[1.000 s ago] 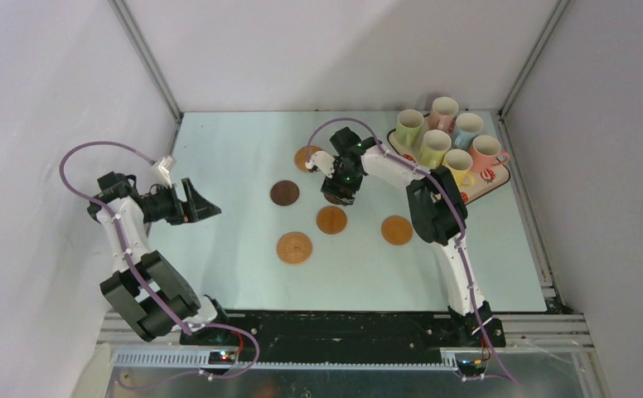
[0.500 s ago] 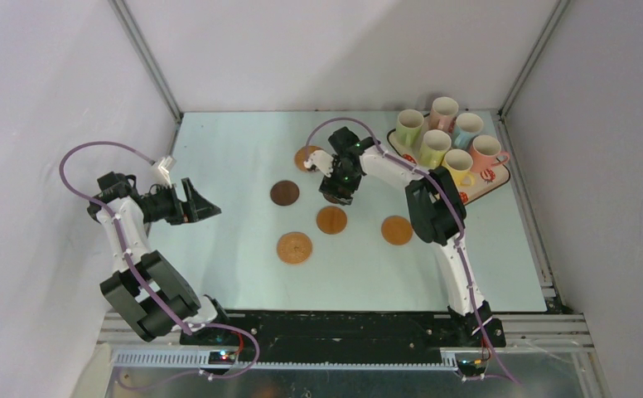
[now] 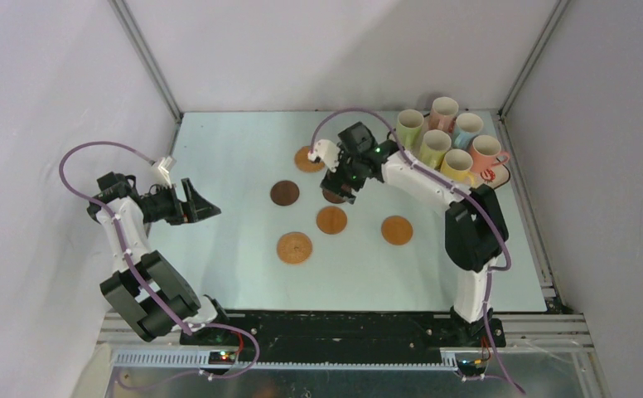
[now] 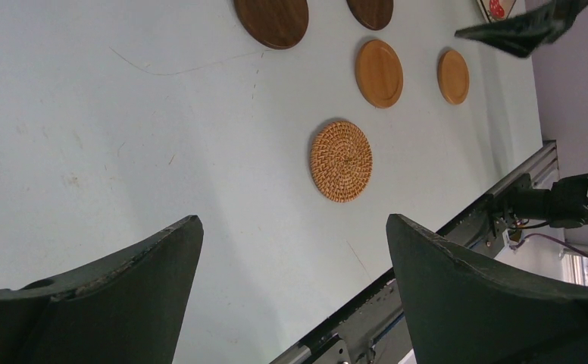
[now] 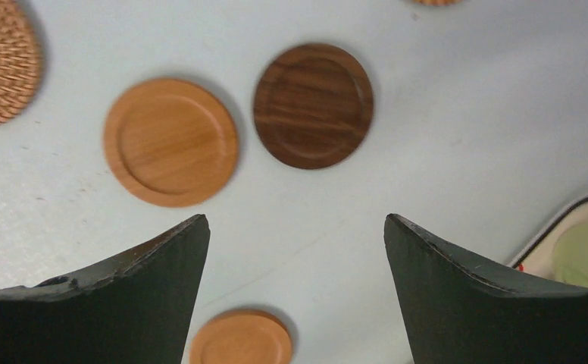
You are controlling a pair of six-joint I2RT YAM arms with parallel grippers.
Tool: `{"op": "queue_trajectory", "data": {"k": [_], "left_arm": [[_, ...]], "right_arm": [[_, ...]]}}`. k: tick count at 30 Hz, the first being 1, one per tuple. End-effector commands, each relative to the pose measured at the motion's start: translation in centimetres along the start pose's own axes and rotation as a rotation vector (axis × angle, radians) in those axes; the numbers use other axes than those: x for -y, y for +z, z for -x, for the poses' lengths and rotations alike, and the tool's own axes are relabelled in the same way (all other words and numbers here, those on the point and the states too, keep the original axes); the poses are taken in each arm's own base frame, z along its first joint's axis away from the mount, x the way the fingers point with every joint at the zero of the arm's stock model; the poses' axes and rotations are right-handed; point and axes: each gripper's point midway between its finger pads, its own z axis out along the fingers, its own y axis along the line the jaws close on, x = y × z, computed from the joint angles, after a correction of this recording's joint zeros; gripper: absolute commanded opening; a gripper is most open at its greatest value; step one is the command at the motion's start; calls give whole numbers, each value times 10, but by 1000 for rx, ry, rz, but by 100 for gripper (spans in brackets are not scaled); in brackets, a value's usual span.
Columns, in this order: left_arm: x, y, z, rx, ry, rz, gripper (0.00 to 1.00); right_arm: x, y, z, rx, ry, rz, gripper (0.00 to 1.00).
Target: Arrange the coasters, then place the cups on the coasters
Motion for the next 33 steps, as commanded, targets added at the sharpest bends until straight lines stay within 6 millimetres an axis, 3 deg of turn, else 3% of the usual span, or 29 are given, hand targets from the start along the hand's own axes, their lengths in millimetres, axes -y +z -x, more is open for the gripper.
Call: {"op": "queue_trajectory", "data": {"k": [1,6,17,23,33], "left_arm": [[5,-8,12,42,58,0,98],[5,-8,12,42,55,-1,98],[5,-8,13,44,55,1,98],[5,-8,13,44,54,0,98],[6,-9,12,45,60,-1,98]], "right_arm": [[-23,19,7,28,-42,-50,90],[-39,48,-3,-19,-49,-55,90],[-75,95,11,-44,-72,3,87],[-96,108,32,-27,-89,51,88],[-141,134,90,36,-119,109,88]]}}
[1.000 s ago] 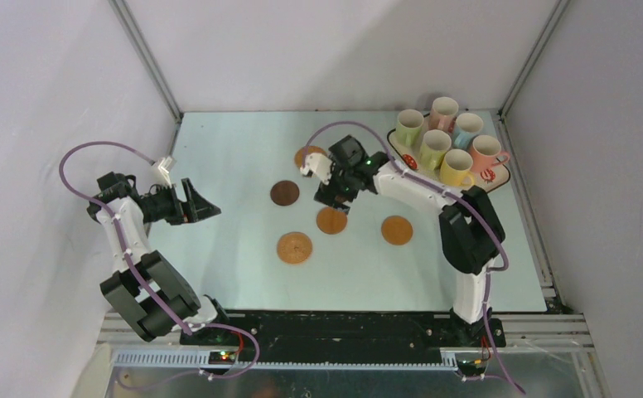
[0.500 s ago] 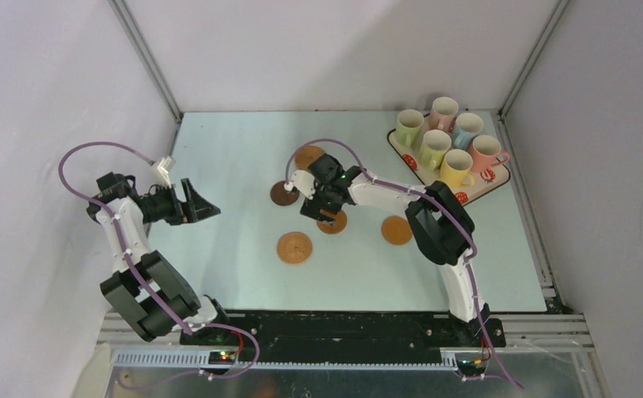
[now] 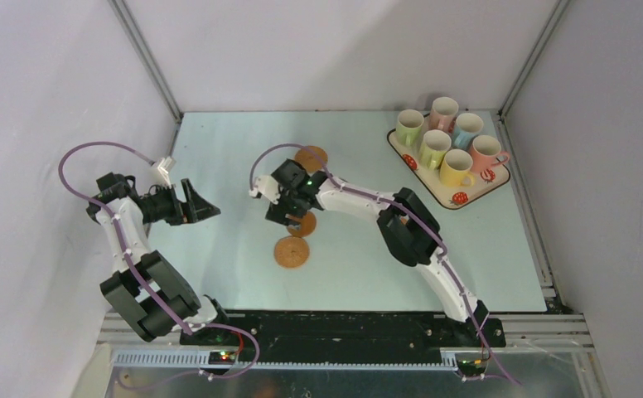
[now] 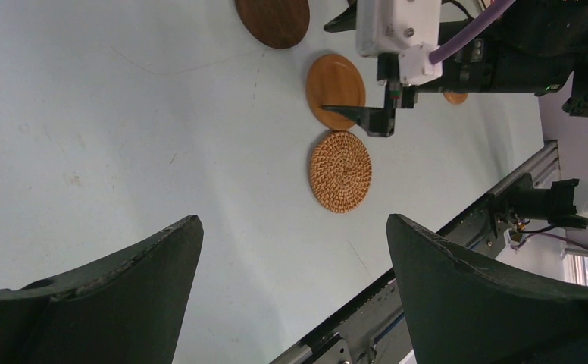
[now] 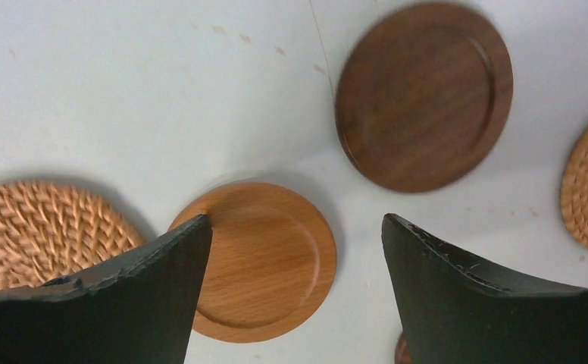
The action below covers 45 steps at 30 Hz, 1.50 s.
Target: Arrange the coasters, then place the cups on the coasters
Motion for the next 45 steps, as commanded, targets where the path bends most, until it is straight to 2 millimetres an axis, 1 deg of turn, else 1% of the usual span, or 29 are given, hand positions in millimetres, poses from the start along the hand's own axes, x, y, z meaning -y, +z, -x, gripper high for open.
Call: {"op": "queue_trajectory", "data": {"k": [1,2,3,6,11,15,24,28,30,32,33,34,35,36,37,38,39,40,41,42,43,44,45], "left_arm": [[7,-8,13,43,58,-2,98],[7,-9,13,44,58,-2,98],[7,-9,13,44,59,-1,98],[7,-9,13,48,60,0,98],[6,-9,13,48,56,0,98],[6,-9,13,48,54,0,98],[6,-10,13,50,55,4,98],[6,-10,13,50,55,4,98],[6,-10,13,50,55,4,98],[6,-10,13,51,54,3,98],[5,-10,13,51,53,3,98],[5,-10,13,51,52,3,98],[5,-10,13,50,53,3,98],[5,-10,13,49,50,2,98],[5,-10,13,50,50,2,98],[5,-10,13,49,49,0,98],[5,-10,13,50,49,0,98],[5,-10,13,50,50,1,98],[5,-10,13,50,50,1,98],[5,-10,13,50,48,0,98],[5,-10,13,50,49,0,98],[5,-10,13,51,49,-1,98],[5,-10,14,52,50,-1,98]], "right_arm": [[-31,19,17,-10,-8,47,88],[-31,19,25,3,-13,39,88],[-38,24,26,-2,-20,46,88],[-47,30,39,21,-18,53,88],[-66,32,56,46,-8,96,88],[-77,33,62,55,2,125,88],[-77,31,68,68,2,118,88],[-72,28,72,74,-3,98,88],[-64,23,77,83,-12,70,88],[-51,12,84,95,-21,32,88],[-40,4,87,101,-24,7,88],[-32,-8,95,120,-33,-15,89],[-24,-14,97,126,-30,-28,89],[-17,-27,104,149,-34,-43,89],[-9,-34,105,154,-29,-52,89],[-4,-47,112,176,-31,-61,89],[2,-54,112,181,-26,-67,89],[6,-68,117,203,-25,-69,89],[11,-75,116,205,-17,-73,89],[13,-89,118,220,-17,-72,89],[15,-90,108,201,-8,-66,90],[17,-105,110,221,-10,-70,89],[16,-102,95,190,-5,-60,89]]}}
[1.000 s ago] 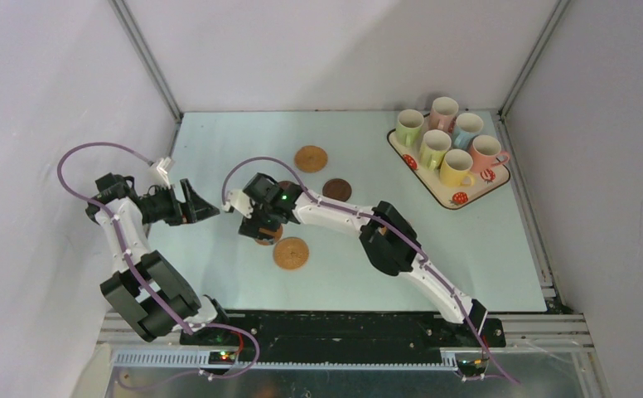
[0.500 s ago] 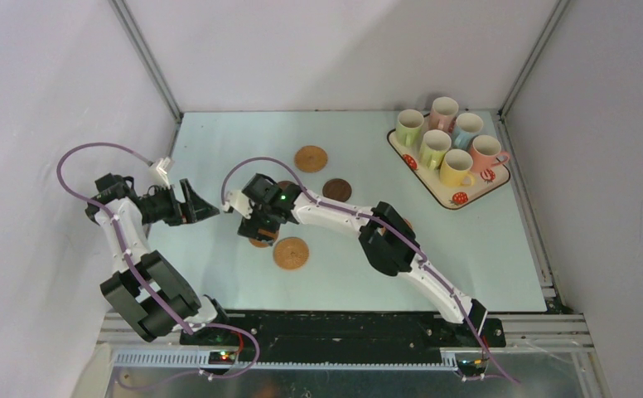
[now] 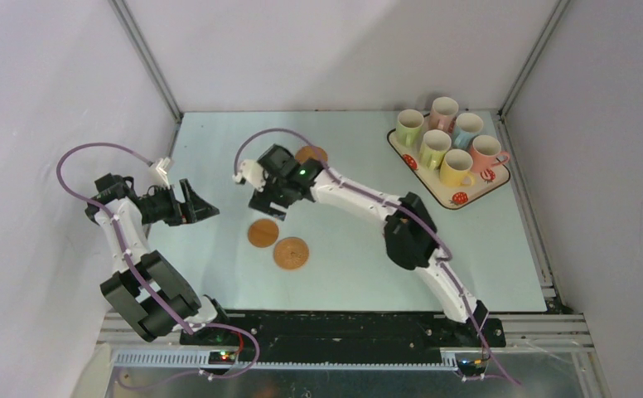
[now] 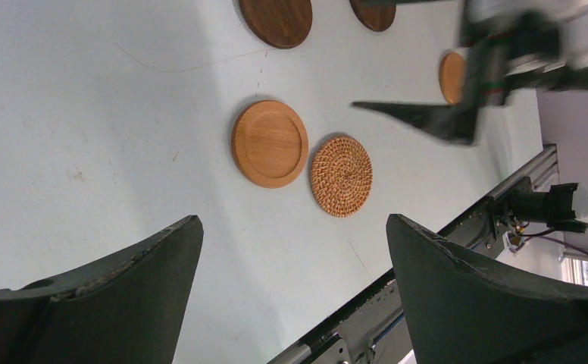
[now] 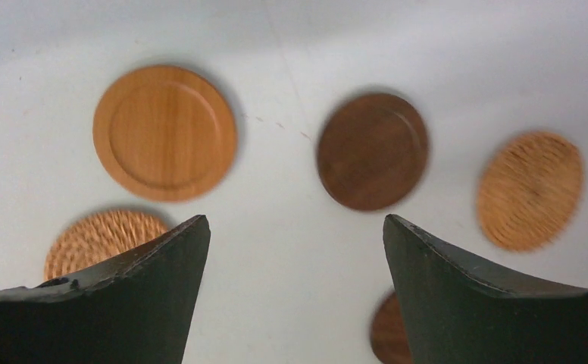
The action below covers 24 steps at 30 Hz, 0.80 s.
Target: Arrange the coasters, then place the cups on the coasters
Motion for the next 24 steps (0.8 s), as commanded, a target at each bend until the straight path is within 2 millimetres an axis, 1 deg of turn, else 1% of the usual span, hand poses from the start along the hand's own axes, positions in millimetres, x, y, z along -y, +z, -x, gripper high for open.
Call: {"op": "queue_trajectory", "data": {"k": [1,2,3,4,5,6,7,8,9,10,11,12,16,17,18,19,24], "left_arm": [[7,-7,14,47,59,-10,98],[7,-7,14,47,60,-10,98],[7,-7,14,47,60,-12,98],[7,-7,14,48,62,-12,98],[7,-7,15,48,62,-13,98],[7,-7,14,46,60,-14,98],[7,-7,14,46,59,-16,98],[7,-7,14,45,58,-17,98],[7,-7,14,44,55,-17,98],[7,-7,13,44,55,-15,98],[7,-7,13,43,58,-14,98],[8,-7,14,45,62,-12,98],[8,-7,13,45,60,-9,98],[7,-7,13,45,59,-8,98],[7,-7,13,45,59,-8,98],[7,-8,13,45,58,-8,98],[7,-7,14,46,58,-9,98]], "right_arm": [[27,-87,29,122,-14,-51,89],[19,-80,10,85,-14,-29,89],[18,-95,13,114,-33,-27,89],[8,-90,-5,89,-39,-11,89],[3,-96,-6,98,-63,-15,89],[-6,-91,-21,78,-77,-8,89],[-15,-87,-24,76,-93,-12,89],[-24,-81,-41,39,-96,-5,89],[-32,-77,-39,48,-105,0,89],[-39,-71,-51,22,-93,3,89],[-44,-66,-49,32,-91,-1,89],[-46,-59,-55,14,-69,-8,89],[-57,-39,-57,-11,-21,5,88],[-57,-39,-54,-12,-16,7,88],[-61,-33,-56,-23,0,17,88],[-62,-33,-54,-23,7,22,88],[-77,-24,-56,-33,42,72,87]]}}
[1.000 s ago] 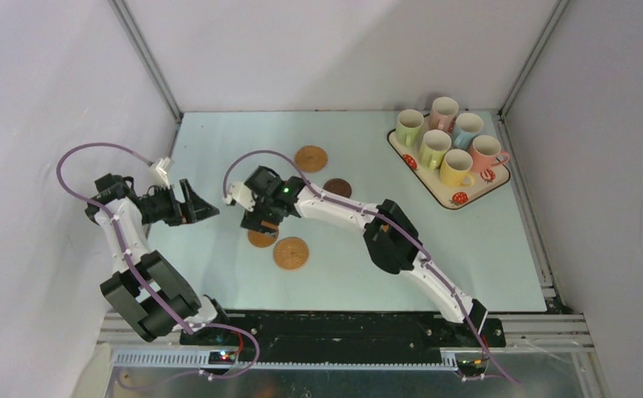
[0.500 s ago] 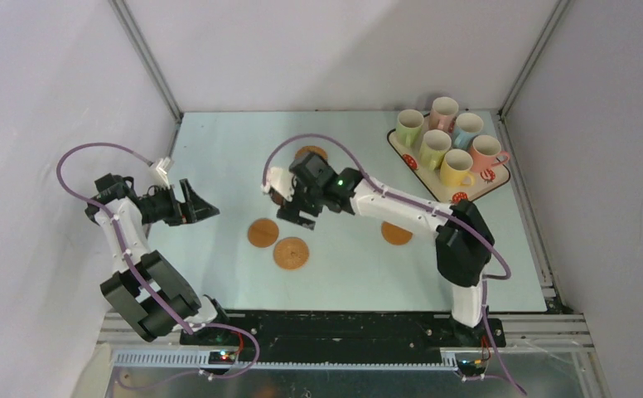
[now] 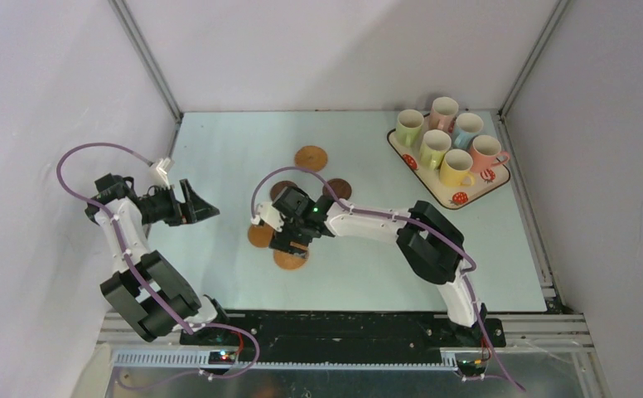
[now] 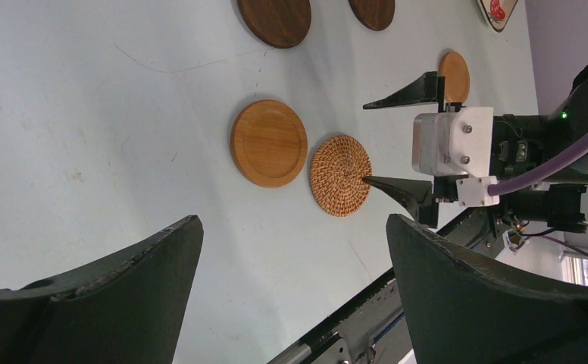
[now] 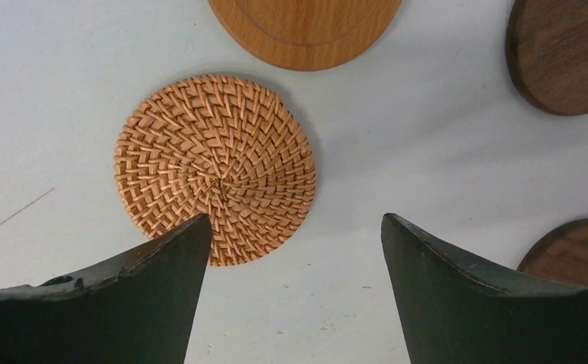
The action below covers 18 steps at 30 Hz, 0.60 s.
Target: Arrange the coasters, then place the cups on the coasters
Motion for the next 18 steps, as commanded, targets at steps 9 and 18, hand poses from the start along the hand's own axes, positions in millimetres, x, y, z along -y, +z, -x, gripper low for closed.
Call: {"op": "queue_trajectory", "data": {"k": [9,18], "left_arm": [[6,-7,14,46,55,-6,98],[7,-7,14,45,51,-14,98]], "right_arm": [[-11,19,18,22,32,-43,86],[12,26,-20,-89,-2,-143,84]]}}
